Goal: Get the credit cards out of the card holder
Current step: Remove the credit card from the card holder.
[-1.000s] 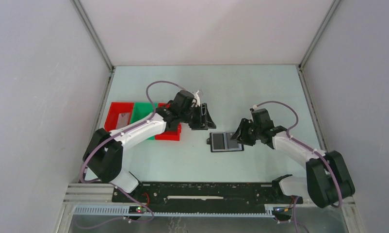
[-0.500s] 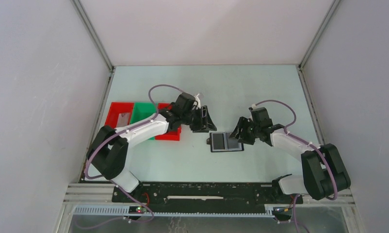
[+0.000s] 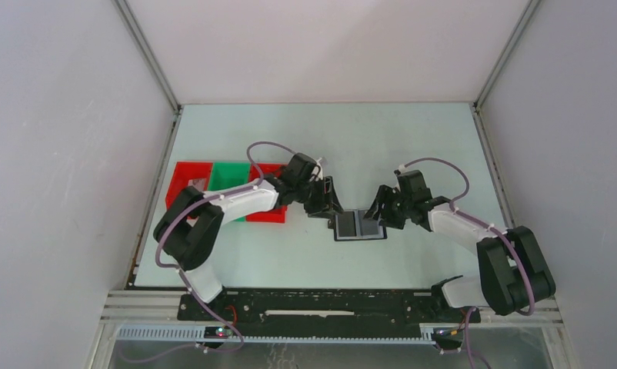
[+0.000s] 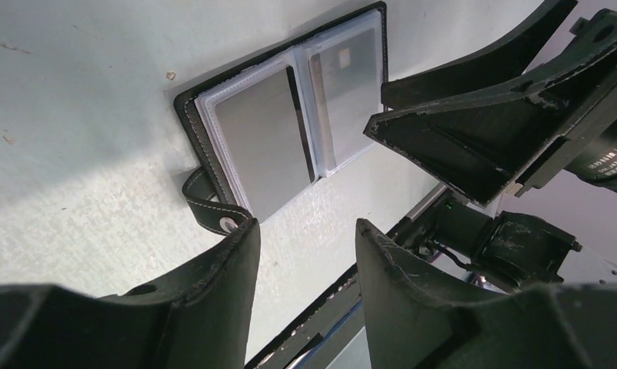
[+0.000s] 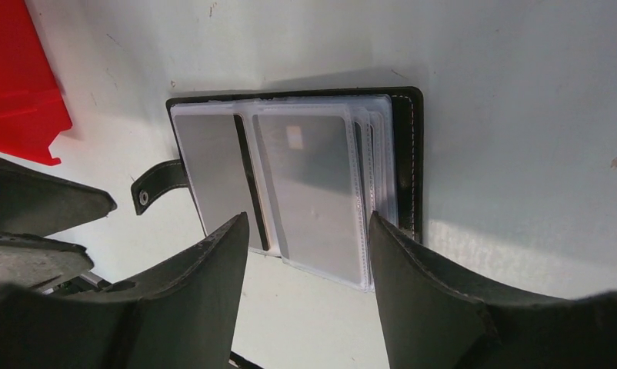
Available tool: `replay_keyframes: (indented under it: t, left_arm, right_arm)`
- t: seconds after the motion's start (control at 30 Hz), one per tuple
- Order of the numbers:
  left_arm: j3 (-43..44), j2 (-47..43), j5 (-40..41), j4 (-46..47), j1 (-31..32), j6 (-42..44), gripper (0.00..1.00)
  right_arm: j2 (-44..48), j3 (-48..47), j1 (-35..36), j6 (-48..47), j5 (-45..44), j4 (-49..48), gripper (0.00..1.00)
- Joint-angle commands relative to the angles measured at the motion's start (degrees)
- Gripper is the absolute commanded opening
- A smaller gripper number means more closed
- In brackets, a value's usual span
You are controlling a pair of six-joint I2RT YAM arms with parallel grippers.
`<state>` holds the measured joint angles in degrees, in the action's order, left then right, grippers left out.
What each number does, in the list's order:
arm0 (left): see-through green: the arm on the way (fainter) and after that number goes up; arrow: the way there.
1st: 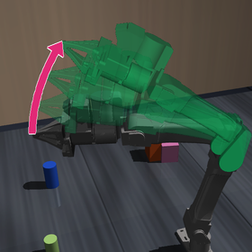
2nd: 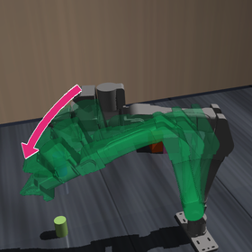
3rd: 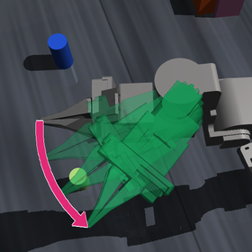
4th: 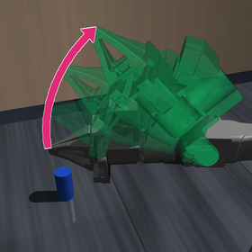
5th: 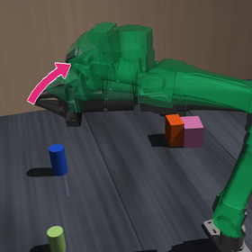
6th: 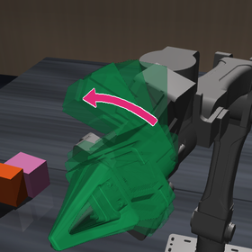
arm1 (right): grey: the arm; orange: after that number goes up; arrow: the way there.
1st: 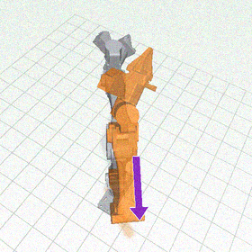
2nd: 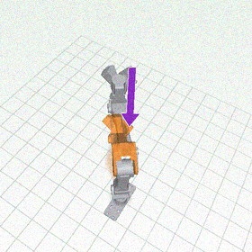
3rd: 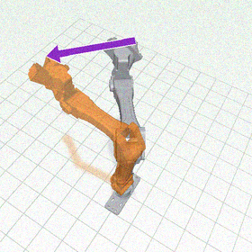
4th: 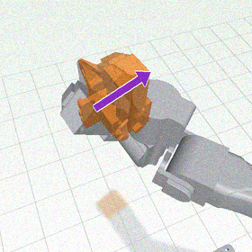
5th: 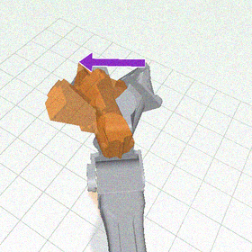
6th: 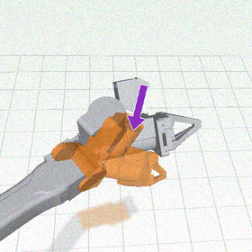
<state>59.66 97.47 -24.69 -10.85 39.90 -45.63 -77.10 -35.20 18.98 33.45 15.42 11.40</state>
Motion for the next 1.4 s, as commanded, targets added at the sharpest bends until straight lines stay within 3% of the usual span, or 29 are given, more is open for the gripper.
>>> replay_keyframes:
  t: [0.0,0.37,0.6,0.73,1.07,1.37]
  left_arm:
    - [-0.73,1.77,-1.79,2.22,0.43,-0.19,0.54]
    - [1.01,9.52,-3.00,4.16,0.42,1.06,0.54]
    - [1.15,9.30,-2.71,4.22,0.44,1.77,0.53]
    - [0.30,5.89,-0.94,2.08,0.09,2.13,0.52]
    - [-4.80,-12.40,6.61,-4.90,-5.99,3.09,0.54]
    - [-3.22,-12.95,4.88,-3.57,-4.02,2.11,0.54]
  right_arm:
    - [-1.13,-0.92,1.10,-0.86,0.99,-2.58,0.67]
    - [0.54,-0.92,1.32,0.31,7.70,-5.76,0.66]
    - [3.12,-0.83,2.17,2.09,14.08,-8.35,0.66]
    - [3.53,-0.83,2.84,4.08,17.15,-10.80,0.66]
    - [-2.23,-1.34,8.49,8.11,19.02,-18.80,0.66]
    - [2.58,-1.67,6.76,6.20,18.17,-14.17,0.67]
